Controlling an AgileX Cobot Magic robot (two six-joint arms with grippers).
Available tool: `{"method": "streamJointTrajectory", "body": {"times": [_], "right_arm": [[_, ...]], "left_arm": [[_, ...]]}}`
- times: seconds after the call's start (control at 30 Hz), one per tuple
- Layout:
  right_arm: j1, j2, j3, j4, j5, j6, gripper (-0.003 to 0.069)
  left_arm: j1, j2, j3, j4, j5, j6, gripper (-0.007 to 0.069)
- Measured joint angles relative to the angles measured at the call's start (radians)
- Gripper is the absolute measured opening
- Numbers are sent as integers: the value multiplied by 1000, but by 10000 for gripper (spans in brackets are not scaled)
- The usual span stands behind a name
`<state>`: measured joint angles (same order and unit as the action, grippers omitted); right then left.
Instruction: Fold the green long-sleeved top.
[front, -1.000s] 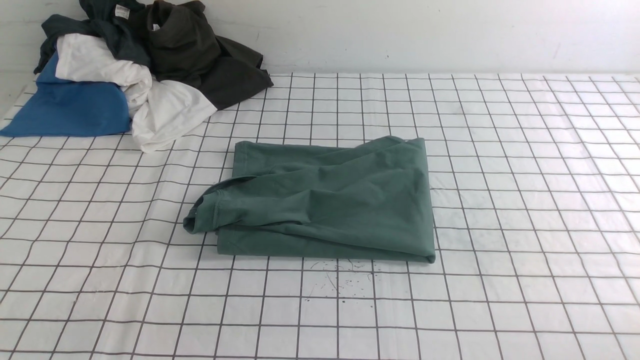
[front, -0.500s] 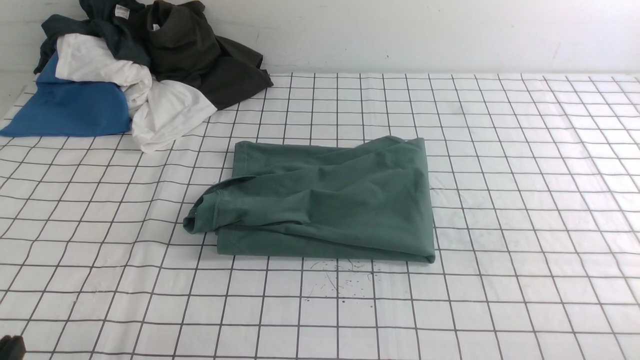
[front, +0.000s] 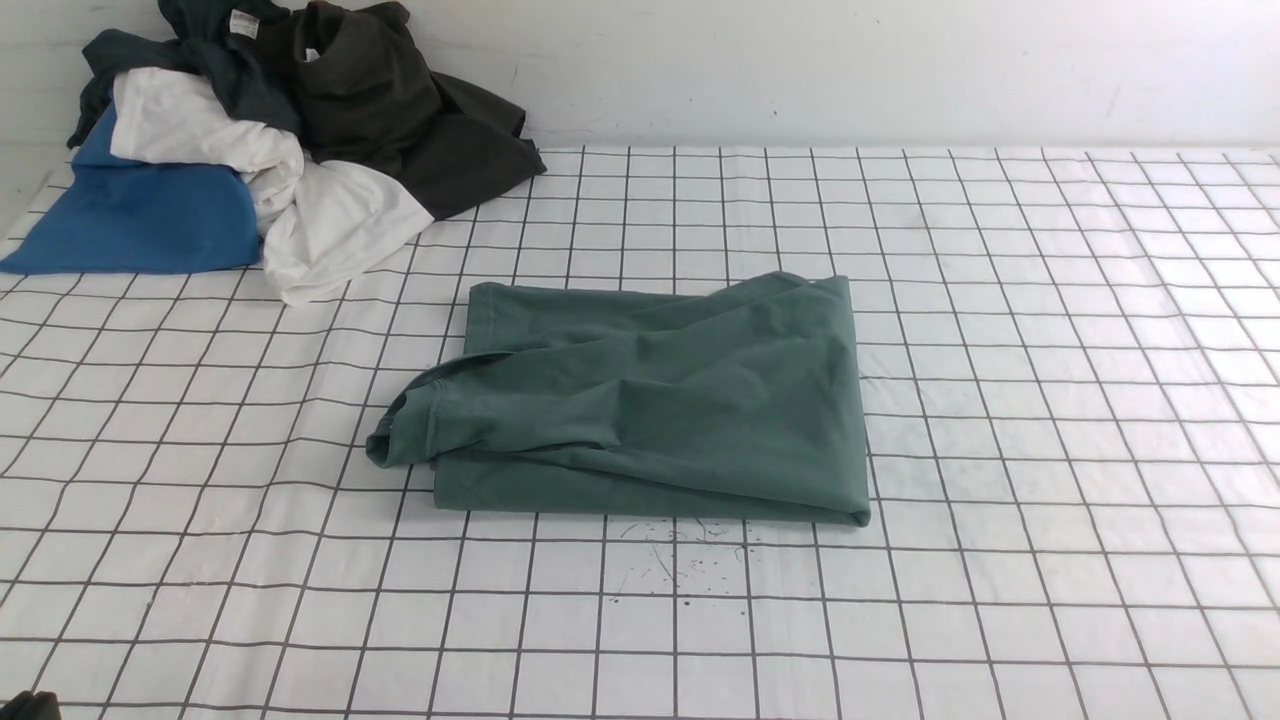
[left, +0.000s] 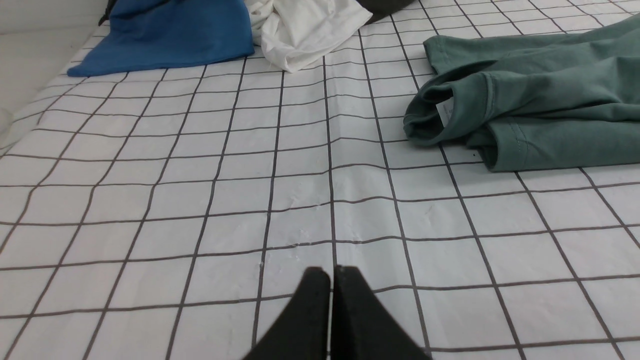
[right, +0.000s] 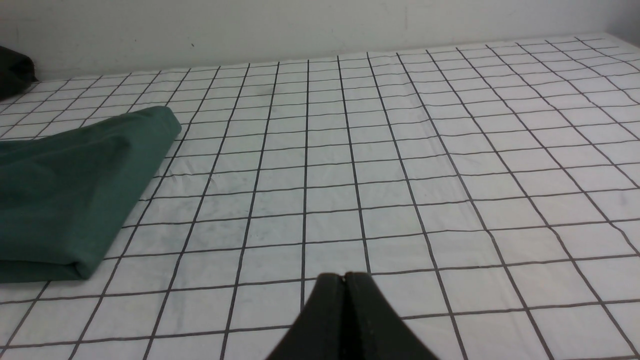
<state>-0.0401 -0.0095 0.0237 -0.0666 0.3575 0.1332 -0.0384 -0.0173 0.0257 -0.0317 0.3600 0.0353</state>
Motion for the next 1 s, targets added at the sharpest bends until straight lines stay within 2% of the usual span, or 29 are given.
{"method": "streamJointTrajectory", "body": {"times": [0.8,1.0], "right_arm": [[0,0,0,0,0,0,-15],[0,0,0,0,0,0,-15]], "left_arm": [[0,0,0,0,0,0,-7],[53,0,0,-1,0,0,-7]]}}
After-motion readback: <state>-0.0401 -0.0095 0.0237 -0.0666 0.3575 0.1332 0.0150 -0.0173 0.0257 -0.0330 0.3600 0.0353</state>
